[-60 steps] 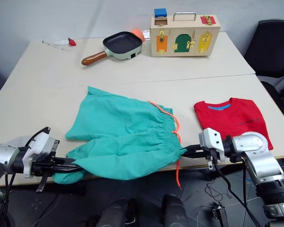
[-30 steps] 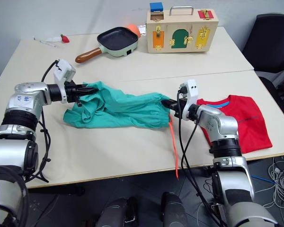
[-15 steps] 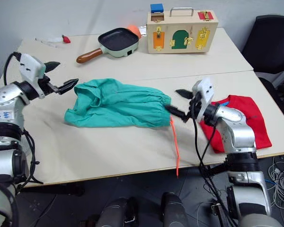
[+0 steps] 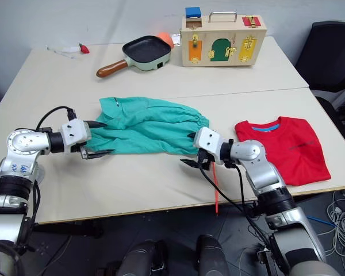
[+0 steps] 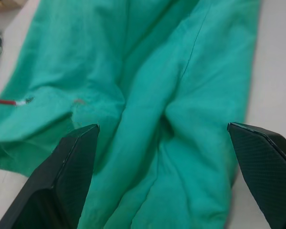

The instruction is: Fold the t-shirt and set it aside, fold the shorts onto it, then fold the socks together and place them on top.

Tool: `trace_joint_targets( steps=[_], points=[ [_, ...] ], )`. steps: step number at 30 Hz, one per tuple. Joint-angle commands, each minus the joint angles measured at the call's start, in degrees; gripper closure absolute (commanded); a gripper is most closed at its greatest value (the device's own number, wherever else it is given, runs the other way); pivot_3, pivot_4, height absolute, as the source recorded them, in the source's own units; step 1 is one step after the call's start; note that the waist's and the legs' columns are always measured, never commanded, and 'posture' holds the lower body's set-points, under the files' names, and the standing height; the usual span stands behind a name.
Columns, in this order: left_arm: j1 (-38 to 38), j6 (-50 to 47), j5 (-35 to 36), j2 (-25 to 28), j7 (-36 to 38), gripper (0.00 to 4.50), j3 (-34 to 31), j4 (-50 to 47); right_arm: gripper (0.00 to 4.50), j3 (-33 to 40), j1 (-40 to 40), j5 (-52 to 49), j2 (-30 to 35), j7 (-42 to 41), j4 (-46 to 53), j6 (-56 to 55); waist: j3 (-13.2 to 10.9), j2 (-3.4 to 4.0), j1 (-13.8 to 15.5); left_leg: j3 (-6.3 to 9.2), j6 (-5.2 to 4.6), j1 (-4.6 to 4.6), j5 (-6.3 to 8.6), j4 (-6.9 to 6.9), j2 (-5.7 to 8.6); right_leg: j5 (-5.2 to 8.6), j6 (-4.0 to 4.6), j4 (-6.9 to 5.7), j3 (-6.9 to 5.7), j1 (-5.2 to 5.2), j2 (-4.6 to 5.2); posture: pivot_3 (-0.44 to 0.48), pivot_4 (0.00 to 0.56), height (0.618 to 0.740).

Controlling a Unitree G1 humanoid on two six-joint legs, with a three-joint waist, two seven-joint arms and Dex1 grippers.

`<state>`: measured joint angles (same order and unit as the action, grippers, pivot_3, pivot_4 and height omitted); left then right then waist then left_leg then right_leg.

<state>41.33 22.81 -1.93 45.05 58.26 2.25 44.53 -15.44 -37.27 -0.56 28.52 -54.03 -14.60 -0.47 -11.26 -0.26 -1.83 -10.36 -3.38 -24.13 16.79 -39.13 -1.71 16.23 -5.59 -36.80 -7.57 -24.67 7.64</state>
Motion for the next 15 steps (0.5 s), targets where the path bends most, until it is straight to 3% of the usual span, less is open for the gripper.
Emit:
trace_joint_targets(
  steps=[1, 4, 7, 15],
  points=[
    [1.75, -0.52, -1.9, 0.65, -3.21, 0.0, -0.01, 3.34, 0.03, 0.2, -1.87, 1.57, -1.84, 2.12, -1.54, -2.39, 0.01, -0.01, -0.02, 0.0, 0.0, 0.01, 0.0, 0.0, -0.01, 0.0, 0.0, -0.01, 0.0, 0.01, -0.01, 0.0, 0.15, 0.74],
    [3.36, -0.6, -2.19, -0.6, -4.64, 0.0, 0.16, 5.89, 0.03, 0.33, -2.39, 2.6, -2.29, 2.61, -3.49, -3.06, 0.01, -0.02, -0.01, 0.0, 0.0, 0.04, -0.01, -0.01, -0.01, 0.0, 0.0, -0.04, 0.01, 0.03, -0.01, 0.0, 0.15, 0.74],
    [4.29, -1.53, -1.93, -2.08, -4.46, 0.56, 0.44, 6.78, 0.6, 0.76, -2.86, 2.92, -2.32, 2.76, -4.7, -3.32, 0.02, -0.03, 0.16, 0.0, -0.02, 0.03, -0.02, -0.01, 0.02, 0.0, 0.0, -0.05, 0.01, 0.04, 0.03, 0.0, 0.15, 0.74],
    [4.62, -6.82, -1.63, -5.68, -0.15, 3.08, 1.91, 8.68, 3.37, 1.31, -2.87, 1.01, -2.61, 0.63, -4.42, -5.48, 0.03, -0.04, 0.11, 0.0, -0.02, 0.07, -0.03, -0.02, 0.02, 0.0, 0.0, -0.07, 0.0, 0.07, 0.01, 0.0, 0.15, 0.74]
  ],
)
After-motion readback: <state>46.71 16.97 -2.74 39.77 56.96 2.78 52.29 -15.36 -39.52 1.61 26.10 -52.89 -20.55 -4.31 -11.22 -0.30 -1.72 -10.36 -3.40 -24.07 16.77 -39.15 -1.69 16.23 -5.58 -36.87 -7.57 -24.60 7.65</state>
